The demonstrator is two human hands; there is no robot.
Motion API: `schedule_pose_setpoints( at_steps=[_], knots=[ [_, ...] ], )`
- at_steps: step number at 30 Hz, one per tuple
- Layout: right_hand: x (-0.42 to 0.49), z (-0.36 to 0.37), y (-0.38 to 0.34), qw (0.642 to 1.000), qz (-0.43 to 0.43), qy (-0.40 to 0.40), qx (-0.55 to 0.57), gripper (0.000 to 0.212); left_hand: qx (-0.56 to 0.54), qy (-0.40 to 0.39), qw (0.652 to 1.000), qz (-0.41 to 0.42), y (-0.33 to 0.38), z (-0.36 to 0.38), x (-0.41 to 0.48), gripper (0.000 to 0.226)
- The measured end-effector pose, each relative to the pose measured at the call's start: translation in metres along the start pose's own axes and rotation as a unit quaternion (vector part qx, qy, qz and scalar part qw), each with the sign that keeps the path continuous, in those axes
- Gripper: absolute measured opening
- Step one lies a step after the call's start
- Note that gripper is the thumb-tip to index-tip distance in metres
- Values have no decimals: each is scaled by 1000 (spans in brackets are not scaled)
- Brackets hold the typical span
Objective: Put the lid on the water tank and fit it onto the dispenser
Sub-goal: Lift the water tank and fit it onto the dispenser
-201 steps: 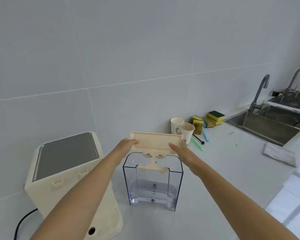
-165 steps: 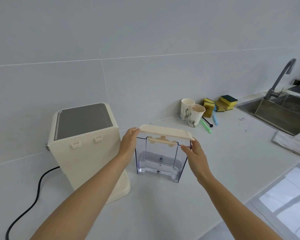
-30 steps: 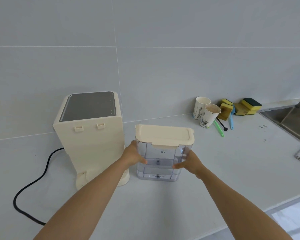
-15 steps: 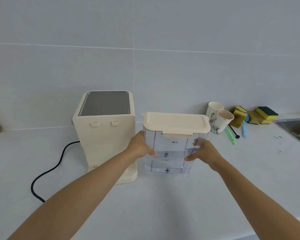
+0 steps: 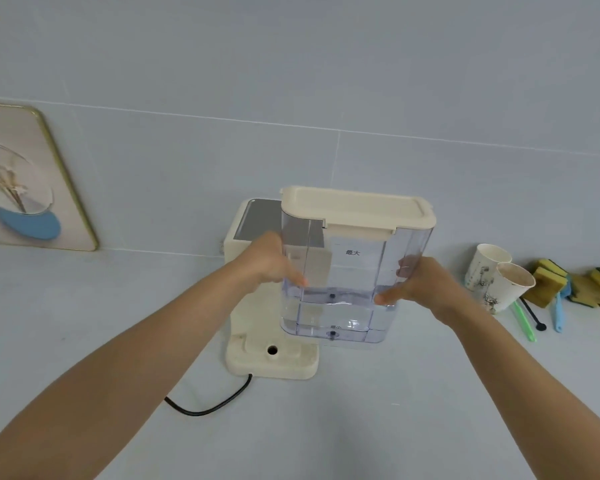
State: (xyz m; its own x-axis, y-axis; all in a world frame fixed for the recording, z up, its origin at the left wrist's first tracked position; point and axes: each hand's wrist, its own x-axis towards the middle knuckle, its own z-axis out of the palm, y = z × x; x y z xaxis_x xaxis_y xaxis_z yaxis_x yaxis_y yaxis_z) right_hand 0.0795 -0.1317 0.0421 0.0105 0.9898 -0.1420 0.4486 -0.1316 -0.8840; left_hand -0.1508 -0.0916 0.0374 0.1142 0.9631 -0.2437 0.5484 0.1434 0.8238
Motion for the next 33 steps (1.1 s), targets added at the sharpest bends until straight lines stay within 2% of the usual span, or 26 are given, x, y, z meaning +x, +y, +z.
schedule_pose_setpoints(
  at_steps=[2,6,10,14,19,22,27,33],
  knots=[
    [9,13,-4,1000,-3,-11,-21,34,-7,8,1000,-16,-6,-12,-4,65],
    [24,40,-9,999,-4,-33,-21,54,-33,27,998,-43,-17,-34,-13,58],
    [31,65,-16,998,0,-55,-8,51,-54,55,994,-72,-29,-47,-14,79],
    [40,84,-16,998,16,-63,21,60,-64,60,992,-94,-37,-56,-12,72],
    [42,94,-17,997,19,-62,40,61,-88,56,989,-102,-47,-58,-4,64],
    [47,97,-15,997,21,-52,47,72,-115,66,986,-103,-53,-56,6,67],
    [56,109,4,997,54,-39,44,72,-109,40,987,-109,-72,-49,20,65],
    [62,115,27,995,79,-30,46,78,-94,32,988,-119,-93,-37,25,75]
  ],
)
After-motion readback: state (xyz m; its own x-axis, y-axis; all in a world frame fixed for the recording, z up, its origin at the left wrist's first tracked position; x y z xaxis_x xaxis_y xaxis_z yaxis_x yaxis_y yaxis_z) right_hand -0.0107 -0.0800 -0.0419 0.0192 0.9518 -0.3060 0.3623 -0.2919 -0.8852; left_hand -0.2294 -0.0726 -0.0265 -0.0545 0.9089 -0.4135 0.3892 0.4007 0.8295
